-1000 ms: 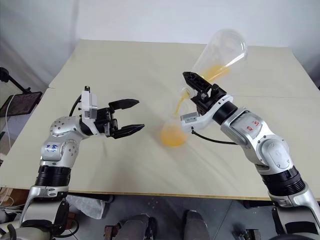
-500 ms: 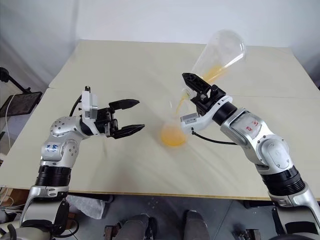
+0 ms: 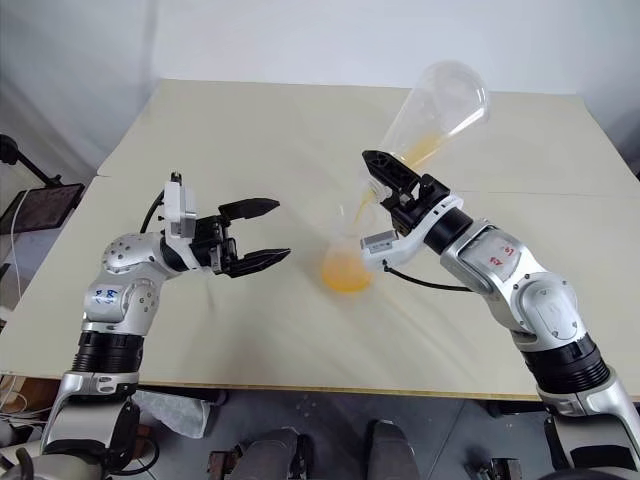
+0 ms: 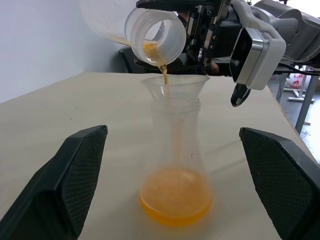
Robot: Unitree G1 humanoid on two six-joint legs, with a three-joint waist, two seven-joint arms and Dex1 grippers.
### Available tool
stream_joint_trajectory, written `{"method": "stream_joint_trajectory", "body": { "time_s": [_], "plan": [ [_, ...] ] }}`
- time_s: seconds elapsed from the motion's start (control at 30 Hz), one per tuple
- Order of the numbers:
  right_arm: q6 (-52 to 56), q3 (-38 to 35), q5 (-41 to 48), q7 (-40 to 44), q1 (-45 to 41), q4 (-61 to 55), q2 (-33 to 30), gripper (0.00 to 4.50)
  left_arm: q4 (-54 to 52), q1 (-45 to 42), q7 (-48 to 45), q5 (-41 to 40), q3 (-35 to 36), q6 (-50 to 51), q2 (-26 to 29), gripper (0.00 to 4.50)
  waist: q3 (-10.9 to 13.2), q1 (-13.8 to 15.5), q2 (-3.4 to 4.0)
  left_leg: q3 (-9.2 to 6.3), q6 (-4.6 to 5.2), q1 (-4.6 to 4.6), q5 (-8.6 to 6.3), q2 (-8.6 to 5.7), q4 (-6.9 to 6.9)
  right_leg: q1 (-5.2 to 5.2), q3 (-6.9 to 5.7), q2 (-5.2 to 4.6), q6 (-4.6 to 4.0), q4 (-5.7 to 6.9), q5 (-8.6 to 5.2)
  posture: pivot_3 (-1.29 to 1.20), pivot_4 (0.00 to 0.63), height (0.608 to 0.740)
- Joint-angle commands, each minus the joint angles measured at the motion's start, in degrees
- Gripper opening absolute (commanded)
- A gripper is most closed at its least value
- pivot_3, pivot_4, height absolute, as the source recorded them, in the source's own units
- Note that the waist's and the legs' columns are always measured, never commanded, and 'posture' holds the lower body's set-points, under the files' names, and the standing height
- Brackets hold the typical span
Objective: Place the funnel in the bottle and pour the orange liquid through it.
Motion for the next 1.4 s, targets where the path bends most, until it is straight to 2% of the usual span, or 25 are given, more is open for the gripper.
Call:
{"method": "stream_joint_trajectory", "body": {
  "time_s": [0.03, 1.4],
  "plan": [
    [-0.09, -1.48, -0.07, -1.35, -0.38, -1.52, 0.09, 2.82, -0.10, -1.31, 0.17, -0.07, 0.55, -1.18, -0.16, 4.50, 0.00, 0.00, 0.00, 0.00, 0.00, 0.00, 0.00, 0.00, 0.00, 0.00, 0.00, 0.00, 0.00, 0.00, 0.00, 0.00, 0.150, 0.740],
    [0.76, -2.27, 0.80, -1.62, 0.14, -2.19, 0.93, 2.82, 0.84, -2.12, -0.13, -0.16, 0.46, -1.68, -0.45, 4.50, 0.00, -0.01, 0.00, 0.00, 0.00, 0.00, 0.00, 0.00, 0.00, 0.00, 0.00, 0.00, 0.00, 0.00, 0.00, 0.00, 0.150, 0.740]
  ]
}}
